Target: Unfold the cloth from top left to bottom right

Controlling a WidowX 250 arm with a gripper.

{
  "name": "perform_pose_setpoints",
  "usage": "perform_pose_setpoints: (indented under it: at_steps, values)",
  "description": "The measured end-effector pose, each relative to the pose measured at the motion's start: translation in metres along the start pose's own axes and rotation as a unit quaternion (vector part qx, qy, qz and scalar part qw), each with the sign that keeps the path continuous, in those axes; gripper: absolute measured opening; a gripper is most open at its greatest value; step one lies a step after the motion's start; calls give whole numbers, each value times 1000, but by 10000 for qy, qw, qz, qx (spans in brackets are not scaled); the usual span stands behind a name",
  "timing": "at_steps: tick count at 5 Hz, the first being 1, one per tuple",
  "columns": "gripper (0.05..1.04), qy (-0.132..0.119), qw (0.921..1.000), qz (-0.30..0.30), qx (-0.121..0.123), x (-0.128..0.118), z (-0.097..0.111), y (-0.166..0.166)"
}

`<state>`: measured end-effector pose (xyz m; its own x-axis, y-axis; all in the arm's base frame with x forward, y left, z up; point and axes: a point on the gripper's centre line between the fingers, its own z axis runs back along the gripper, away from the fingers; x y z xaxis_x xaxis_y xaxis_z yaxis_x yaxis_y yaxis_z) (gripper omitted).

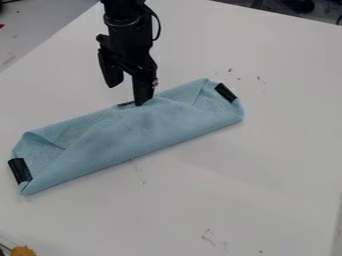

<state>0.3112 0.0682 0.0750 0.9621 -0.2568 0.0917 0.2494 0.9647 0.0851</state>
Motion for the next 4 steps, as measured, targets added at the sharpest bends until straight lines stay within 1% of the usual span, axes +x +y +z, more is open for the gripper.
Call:
perform_pose_setpoints:
  at_steps: [1, 2, 4]
  values:
    - [1001, 131, 9999, -13, -65, -2, -10, -1]
    - [1001, 59, 9999, -139, -36, 5, -18, 2]
    - [1001, -141, 9997, -199, -47, 26, -43, 19]
